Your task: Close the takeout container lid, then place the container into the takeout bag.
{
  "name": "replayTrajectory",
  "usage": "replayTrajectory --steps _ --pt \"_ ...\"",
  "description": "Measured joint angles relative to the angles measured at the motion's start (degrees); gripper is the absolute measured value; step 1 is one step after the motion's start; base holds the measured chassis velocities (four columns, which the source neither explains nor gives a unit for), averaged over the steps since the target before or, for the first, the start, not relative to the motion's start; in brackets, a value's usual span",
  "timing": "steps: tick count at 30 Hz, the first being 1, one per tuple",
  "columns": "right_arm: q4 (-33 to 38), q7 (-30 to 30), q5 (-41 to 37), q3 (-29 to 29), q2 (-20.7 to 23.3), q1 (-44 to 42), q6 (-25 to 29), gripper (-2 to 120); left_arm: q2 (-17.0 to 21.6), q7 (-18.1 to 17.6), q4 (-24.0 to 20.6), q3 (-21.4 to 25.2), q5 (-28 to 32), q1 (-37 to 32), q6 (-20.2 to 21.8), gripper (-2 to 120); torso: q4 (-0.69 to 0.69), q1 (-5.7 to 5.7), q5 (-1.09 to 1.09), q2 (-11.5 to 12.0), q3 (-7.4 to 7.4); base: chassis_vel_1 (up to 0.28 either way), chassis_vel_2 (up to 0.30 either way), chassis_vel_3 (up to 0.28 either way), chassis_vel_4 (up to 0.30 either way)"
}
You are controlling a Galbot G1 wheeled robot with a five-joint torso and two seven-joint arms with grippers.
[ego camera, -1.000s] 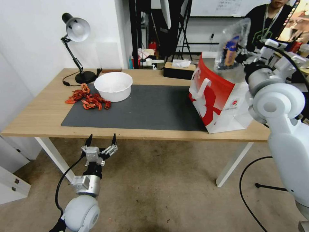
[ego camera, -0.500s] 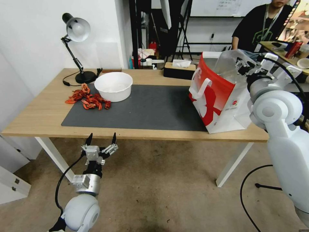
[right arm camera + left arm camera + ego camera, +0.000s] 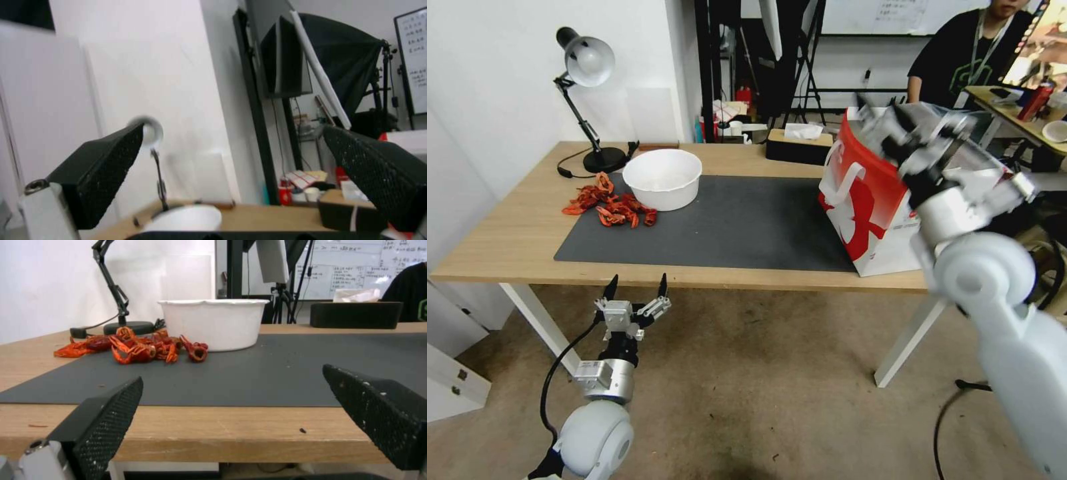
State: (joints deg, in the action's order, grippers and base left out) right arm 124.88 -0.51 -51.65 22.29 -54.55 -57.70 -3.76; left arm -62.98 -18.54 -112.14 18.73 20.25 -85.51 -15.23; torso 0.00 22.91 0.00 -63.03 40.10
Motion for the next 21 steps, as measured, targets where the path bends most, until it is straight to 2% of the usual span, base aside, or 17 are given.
replayTrajectory --steps 1,2,5,6,8,9,12,17,21 --pt "0.7 0.6 3.9 -0.1 0.2 -2.2 0.6 100 -0.1 0.0 0.0 0.0 0.0 -0.1 0.0 100 0.01 0.00 0.00 0.0 0.00 0.000 0.000 0.000 0.000" --pt "0.7 0.6 3.9 -0.1 0.2 -2.2 0.6 100 -0.1 0.0 0.0 0.0 0.0 -0.1 0.0 100 0.01 0.00 0.00 0.0 0.00 0.000 0.000 0.000 0.000" --pt "2.5 0.3 14.0 -0.6 0.0 -8.6 2.6 100 -0.5 0.0 -0.1 0.1 -0.1 -0.2 0.0 100 -0.01 0.00 0.00 0.0 0.00 0.000 0.000 0.000 0.000" --pt "2.5 0.3 14.0 -0.6 0.0 -8.6 2.6 100 -0.5 0.0 -0.1 0.1 -0.1 -0.2 0.0 100 -0.01 0.00 0.00 0.0 0.00 0.000 0.000 0.000 0.000" --pt "2.8 -1.1 21.5 -0.8 -1.4 -12.8 4.3 100 -0.8 0.0 -0.2 0.1 -0.1 -0.4 -0.1 100 0.00 0.00 0.01 0.0 0.00 0.000 0.000 0.000 0.000" --pt "2.8 -1.1 21.5 -0.8 -1.4 -12.8 4.3 100 -0.8 0.0 -0.2 0.1 -0.1 -0.4 -0.1 100 0.00 0.00 0.01 0.0 0.00 0.000 0.000 0.000 0.000" --pt "2.8 -5.2 30.6 -1.1 -3.6 -18.9 6.4 100 -1.0 0.0 -0.3 0.0 -0.1 -0.6 0.0 100 0.00 0.00 0.01 0.0 0.01 0.000 0.000 0.000 0.000" --pt "1.1 -9.7 36.1 -1.2 -5.7 -25.2 10.0 100 -1.1 0.0 -0.5 0.1 -0.1 -1.0 0.0 100 0.00 0.00 0.00 0.0 0.00 0.000 0.000 0.000 0.000" --pt "-0.2 -11.4 37.5 -1.4 -6.9 -27.4 11.6 100 -1.2 0.0 -0.6 0.1 0.0 -1.2 0.3 100 -0.01 0.00 0.01 0.0 0.00 0.000 0.000 0.000 0.000"
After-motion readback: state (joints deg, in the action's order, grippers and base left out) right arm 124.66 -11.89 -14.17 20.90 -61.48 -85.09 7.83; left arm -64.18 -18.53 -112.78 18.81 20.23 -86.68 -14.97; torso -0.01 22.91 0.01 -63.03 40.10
